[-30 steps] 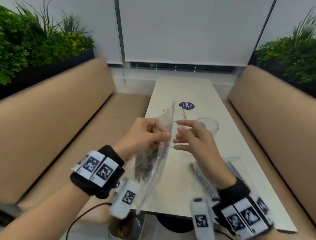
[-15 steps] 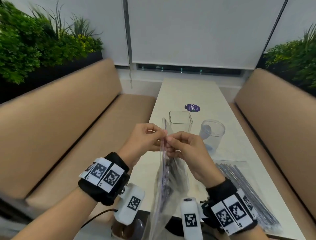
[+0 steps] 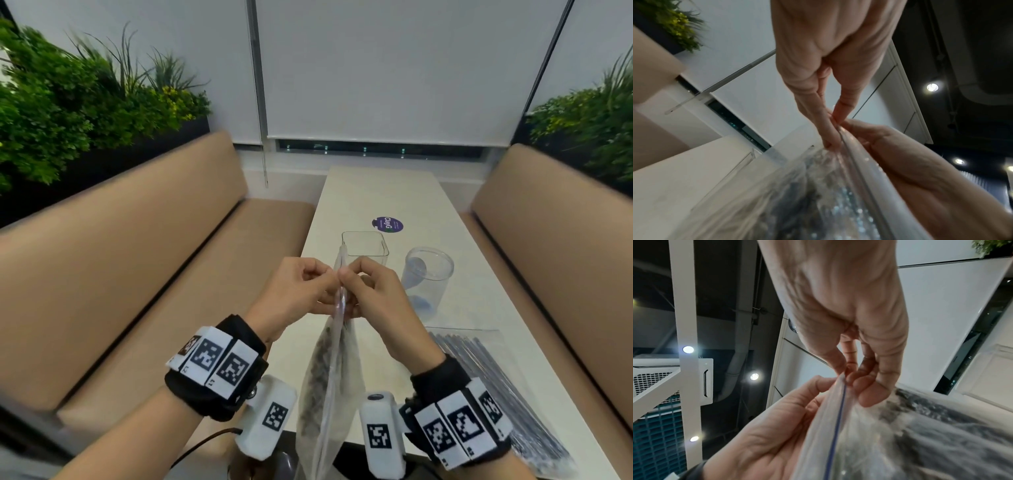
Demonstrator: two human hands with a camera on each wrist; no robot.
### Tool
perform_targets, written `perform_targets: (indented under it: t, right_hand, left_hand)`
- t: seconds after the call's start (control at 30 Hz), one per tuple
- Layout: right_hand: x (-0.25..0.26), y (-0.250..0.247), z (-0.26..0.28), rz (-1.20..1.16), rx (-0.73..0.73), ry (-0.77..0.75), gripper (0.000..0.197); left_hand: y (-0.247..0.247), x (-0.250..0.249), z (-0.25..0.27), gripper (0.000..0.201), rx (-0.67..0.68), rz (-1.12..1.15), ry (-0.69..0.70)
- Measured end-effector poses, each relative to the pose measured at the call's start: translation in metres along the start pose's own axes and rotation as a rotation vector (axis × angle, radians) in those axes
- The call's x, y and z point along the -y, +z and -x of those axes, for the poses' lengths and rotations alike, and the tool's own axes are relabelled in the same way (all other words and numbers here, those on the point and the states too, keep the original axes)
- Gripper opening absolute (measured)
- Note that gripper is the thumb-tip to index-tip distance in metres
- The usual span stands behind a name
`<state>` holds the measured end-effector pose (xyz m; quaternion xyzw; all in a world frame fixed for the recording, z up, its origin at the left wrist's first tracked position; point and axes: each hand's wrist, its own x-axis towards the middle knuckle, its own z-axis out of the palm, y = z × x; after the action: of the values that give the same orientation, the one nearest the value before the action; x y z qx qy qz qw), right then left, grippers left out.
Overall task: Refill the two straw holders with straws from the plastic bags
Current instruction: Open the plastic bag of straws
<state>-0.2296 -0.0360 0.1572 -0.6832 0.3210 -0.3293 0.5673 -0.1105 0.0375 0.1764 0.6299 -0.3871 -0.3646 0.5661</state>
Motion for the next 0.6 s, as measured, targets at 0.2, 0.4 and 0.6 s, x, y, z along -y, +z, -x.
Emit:
perform_targets:
  t: [0.2,0.4,0.6]
  right_hand:
    - [-0.004,0.006,0.007,0.418,-0.202,-0.225,0.027]
    - [-0.002,-0.003,0.01,0.413,-0.173,-0.268,0.021]
    - [0.0,-0.003,0.01,0.347,-0.218,-0.206,0.012]
  left_hand:
    - [0.006,0.013,0.007,0.011,-0.2,-0.658,0.334]
    - [-0.012,0.006,0.01,0.016,0.012,-0.661,0.41]
    - [-0.009,0.023,-0.002,0.042,-0.008,-0.8,0.201]
